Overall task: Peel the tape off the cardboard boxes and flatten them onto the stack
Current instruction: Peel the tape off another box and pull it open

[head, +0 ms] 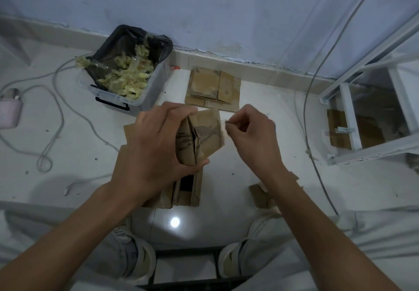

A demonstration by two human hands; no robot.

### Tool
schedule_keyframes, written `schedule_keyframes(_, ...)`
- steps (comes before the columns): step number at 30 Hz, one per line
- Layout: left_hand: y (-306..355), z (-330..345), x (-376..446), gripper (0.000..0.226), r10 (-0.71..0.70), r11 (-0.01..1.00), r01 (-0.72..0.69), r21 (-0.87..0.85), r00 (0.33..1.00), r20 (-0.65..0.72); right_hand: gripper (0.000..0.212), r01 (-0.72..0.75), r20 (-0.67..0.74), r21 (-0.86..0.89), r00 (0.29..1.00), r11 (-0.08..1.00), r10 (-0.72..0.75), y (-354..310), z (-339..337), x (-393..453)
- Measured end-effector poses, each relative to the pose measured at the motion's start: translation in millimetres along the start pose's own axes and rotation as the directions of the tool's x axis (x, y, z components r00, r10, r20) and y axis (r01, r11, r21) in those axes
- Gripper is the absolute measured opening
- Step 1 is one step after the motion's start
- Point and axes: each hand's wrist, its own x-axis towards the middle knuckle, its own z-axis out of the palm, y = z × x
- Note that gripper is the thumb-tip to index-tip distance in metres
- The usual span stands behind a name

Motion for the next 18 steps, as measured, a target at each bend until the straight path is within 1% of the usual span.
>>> schedule_keyframes(1, 0.2, -2.7, 1.8, 0.09, -0.028, 0.999, 0.028, -0.029, 1.0, -0.013, 0.013, 0.078, -0.074, -0.082, 0.994, 0.994, -0.084, -1.4, -1.1, 2.0)
schedule_keyframes(2, 0.2, -4.6, 3.1, 0.09, -0.046, 0.998, 0.044, -0.042, 0.999, -0.026, 0.015, 0.128, -0.106, -0.09, 0.985, 0.988, -0.137, -3.9, -1.7, 2.7)
schedule_keyframes(4, -0.4, -4.7, 3.1, 0.09, -0.062, 0.997, 0.061, -0.039, 0.997, -0.037, 0.011, 0.175, -0.091, -0.009, 0.98, 0.985, -0.175, -5.5, 0.7, -1.4)
schedule_keyframes(5, -1.4, -3.7, 2.6, 0.09, -0.075, 0.997, 0.073, -0.038, 0.997, -0.034, 0.007, 0.177, -0.059, 0.044, 0.983, 0.983, -0.174, -5.7, 3.9, -4.6)
schedule_keyframes(6, -3.0, -2.3, 1.4, 0.091, -0.088, 0.995, 0.087, -0.038, 0.996, -0.028, 0.003, 0.169, -0.012, 0.092, 0.986, 0.981, -0.168, -5.6, 7.0, -8.0)
schedule_keyframes(8, -5.8, -0.9, -0.5, 0.091, -0.099, 0.994, 0.098, -0.04, 0.995, -0.03, 0.009, 0.143, 0.066, 0.173, 0.986, 0.974, -0.156, -4.2, 10.2, -11.3)
schedule_keyframes(11, -6.9, -3.1, -0.8, 0.092, -0.102, 0.993, 0.099, -0.062, 0.994, -0.043, 0.014, 0.096, 0.085, 0.26, 0.989, 0.961, -0.122, -2.6, 9.2, -7.5)
schedule_keyframes(13, -6.2, -4.5, -0.2, 0.092, -0.085, 0.995, 0.082, -0.06, 0.995, -0.044, 0.021, 0.047, 0.088, 0.216, 0.994, 0.975, -0.068, -2.2, 8.1, -5.0)
schedule_keyframes(15, -6.3, -4.6, -0.2, 0.092, -0.061, 0.997, 0.059, -0.053, 0.997, -0.038, 0.018, 0.007, 0.131, 0.159, 0.991, 0.987, -0.028, -3.4, 8.3, -4.9)
schedule_keyframes(17, -6.2, -4.2, -1.3, 0.092, -0.062, 0.996, 0.06, -0.067, 0.998, -0.027, 0.009, -0.06, 0.184, 0.201, 0.983, 0.978, 0.022, -4.7, 7.0, -5.0)
schedule_keyframes(18, -5.6, -4.3, -2.2, 0.093, -0.069, 0.995, 0.067, -0.079, 0.997, -0.024, 0.008, -0.094, 0.203, 0.24, 0.978, 0.966, 0.045, -4.7, 5.7, -4.8)
